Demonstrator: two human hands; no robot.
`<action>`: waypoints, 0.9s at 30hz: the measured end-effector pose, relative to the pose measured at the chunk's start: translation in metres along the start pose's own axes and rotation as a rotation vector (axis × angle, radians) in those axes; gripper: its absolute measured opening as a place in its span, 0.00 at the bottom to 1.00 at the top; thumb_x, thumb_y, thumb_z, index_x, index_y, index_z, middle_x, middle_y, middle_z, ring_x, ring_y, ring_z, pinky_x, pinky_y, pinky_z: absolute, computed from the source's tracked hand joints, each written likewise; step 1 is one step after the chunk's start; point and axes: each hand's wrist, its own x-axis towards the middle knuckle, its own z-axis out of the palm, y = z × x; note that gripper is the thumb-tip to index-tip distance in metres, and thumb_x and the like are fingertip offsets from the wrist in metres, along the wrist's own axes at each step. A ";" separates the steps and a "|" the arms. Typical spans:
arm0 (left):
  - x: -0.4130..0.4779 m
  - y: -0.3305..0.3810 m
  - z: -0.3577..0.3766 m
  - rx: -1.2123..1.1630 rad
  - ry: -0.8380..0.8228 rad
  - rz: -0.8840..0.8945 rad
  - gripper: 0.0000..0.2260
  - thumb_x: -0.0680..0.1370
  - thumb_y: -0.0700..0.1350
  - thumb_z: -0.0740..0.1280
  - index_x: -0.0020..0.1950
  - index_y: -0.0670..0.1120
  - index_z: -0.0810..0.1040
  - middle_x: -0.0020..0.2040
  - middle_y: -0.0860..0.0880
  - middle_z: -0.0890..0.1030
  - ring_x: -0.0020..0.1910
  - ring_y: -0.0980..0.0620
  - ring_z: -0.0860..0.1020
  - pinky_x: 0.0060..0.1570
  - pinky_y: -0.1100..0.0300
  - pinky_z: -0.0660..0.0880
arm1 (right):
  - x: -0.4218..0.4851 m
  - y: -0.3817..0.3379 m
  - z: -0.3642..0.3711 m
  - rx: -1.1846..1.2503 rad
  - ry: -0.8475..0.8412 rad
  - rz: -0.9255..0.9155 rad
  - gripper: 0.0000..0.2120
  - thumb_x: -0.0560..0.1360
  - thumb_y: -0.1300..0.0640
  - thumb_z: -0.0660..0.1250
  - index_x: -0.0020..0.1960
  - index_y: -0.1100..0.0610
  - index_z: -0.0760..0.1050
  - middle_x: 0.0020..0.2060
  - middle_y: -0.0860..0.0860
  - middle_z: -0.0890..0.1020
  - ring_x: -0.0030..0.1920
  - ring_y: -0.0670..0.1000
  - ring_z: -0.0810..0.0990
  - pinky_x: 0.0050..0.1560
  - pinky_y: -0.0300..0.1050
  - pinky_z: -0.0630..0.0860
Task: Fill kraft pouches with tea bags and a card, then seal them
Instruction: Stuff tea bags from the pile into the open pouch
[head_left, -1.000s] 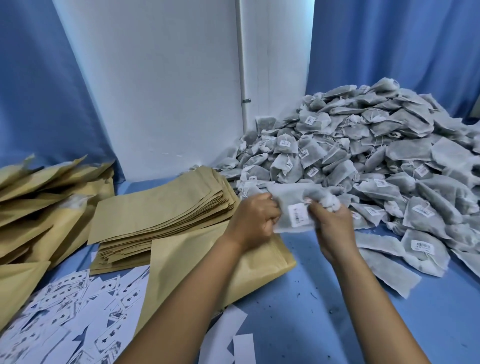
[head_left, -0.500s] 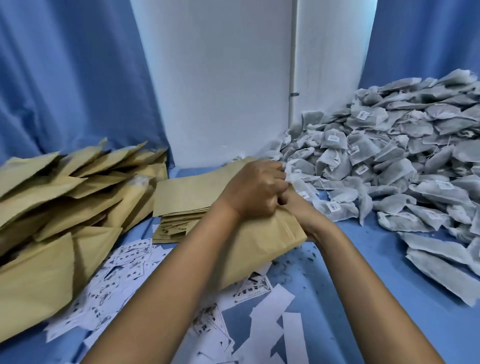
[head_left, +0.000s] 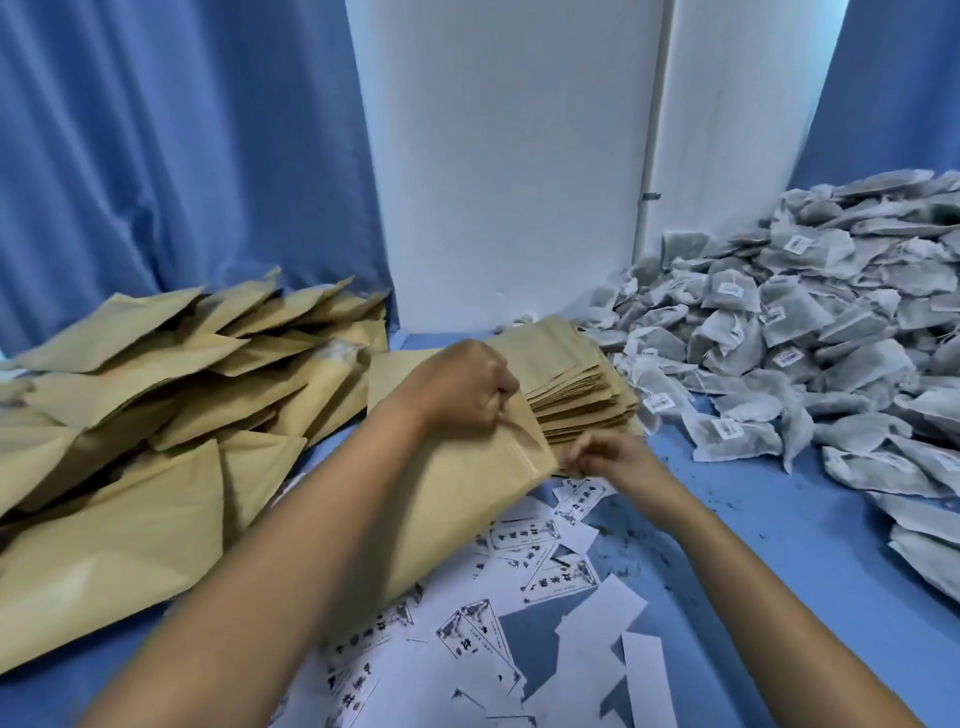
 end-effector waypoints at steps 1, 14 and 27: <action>-0.001 0.002 0.007 -0.019 -0.013 0.006 0.09 0.63 0.38 0.55 0.28 0.40 0.75 0.28 0.48 0.69 0.31 0.51 0.66 0.32 0.57 0.65 | -0.001 0.011 0.009 -0.117 -0.064 0.031 0.08 0.73 0.69 0.67 0.43 0.56 0.76 0.39 0.46 0.83 0.44 0.46 0.81 0.43 0.39 0.77; -0.005 0.001 0.036 -0.151 0.270 -0.035 0.06 0.60 0.33 0.58 0.27 0.43 0.69 0.26 0.48 0.69 0.28 0.51 0.66 0.27 0.57 0.64 | -0.011 0.043 0.034 -0.147 0.528 0.115 0.07 0.77 0.62 0.65 0.43 0.54 0.80 0.36 0.49 0.82 0.33 0.48 0.78 0.35 0.46 0.77; -0.008 -0.005 0.039 -0.146 0.456 0.038 0.08 0.62 0.36 0.53 0.26 0.44 0.68 0.27 0.54 0.63 0.28 0.53 0.62 0.27 0.62 0.61 | -0.020 0.029 0.022 -0.340 0.218 0.054 0.09 0.67 0.65 0.76 0.32 0.58 0.78 0.32 0.49 0.78 0.36 0.47 0.74 0.41 0.41 0.71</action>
